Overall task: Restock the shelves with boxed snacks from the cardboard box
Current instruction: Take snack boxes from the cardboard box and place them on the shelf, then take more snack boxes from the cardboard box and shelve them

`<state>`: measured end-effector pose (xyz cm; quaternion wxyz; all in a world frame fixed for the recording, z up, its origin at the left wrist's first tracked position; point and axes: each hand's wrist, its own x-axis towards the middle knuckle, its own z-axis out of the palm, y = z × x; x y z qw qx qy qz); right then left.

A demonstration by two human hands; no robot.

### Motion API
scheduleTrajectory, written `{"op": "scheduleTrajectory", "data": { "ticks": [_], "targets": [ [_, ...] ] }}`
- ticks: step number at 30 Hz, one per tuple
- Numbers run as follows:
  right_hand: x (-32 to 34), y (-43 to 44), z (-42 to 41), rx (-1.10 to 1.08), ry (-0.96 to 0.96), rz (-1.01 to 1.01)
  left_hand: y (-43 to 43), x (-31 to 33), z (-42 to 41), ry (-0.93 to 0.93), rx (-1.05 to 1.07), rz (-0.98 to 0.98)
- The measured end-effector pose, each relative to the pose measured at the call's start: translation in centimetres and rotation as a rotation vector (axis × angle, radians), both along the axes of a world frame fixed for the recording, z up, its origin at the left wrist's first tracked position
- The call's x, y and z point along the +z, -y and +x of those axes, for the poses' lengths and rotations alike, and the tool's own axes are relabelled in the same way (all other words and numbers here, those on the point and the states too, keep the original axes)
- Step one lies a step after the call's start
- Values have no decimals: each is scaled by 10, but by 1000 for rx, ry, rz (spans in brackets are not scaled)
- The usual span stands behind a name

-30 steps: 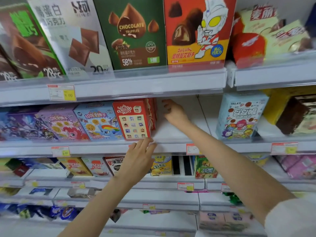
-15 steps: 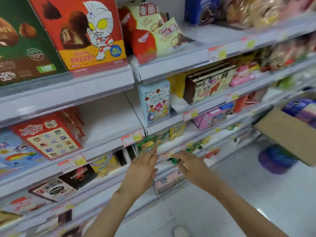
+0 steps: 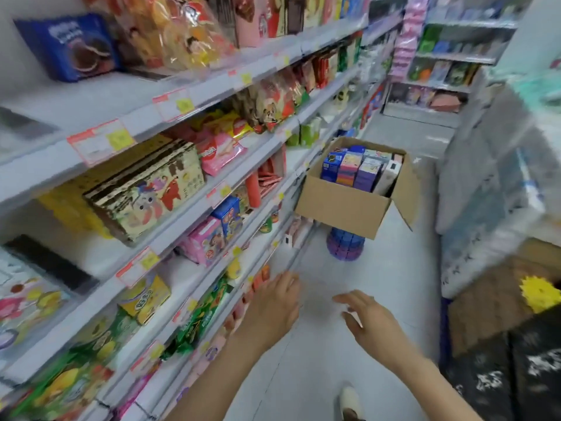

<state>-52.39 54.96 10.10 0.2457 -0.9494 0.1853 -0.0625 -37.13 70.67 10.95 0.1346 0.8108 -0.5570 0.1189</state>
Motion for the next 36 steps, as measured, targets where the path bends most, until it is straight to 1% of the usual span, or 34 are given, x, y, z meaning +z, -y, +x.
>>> {"op": "scheduleTrajectory", "data": {
  "ticks": [5,7,11,14,18,25,27,30,33,35,36],
  "targets": [
    [-15,97,-17,-109,-58,55,131,3,18,-31,-91,25],
    [-19,142,-19,-132,-75,82,182,1,27,-84,-118,5],
    [-15,230,-2,-141,-98,78,260,-1,42,-144,-124,-7],
    [-15,287,24,-108,-112,23,294,-9,59,-172,-82,46],
    [-21,348,69,-77,-136,28,321,-32,92,-248,6,90],
    [-43,445,186,33,-162,15,387,-62,177,-297,87,187],
    [-46,470,220,55,-171,45,414,-67,202,-317,103,161],
    [-47,507,259,86,-218,83,464,-73,235,-392,99,143],
    [-52,548,279,45,-223,107,519,-71,258,-452,76,252],
    [-59,573,280,3,-231,137,557,-66,269,-430,40,304],
    [-64,585,278,-10,-236,149,576,-63,275,-414,15,297]
  ]
}}
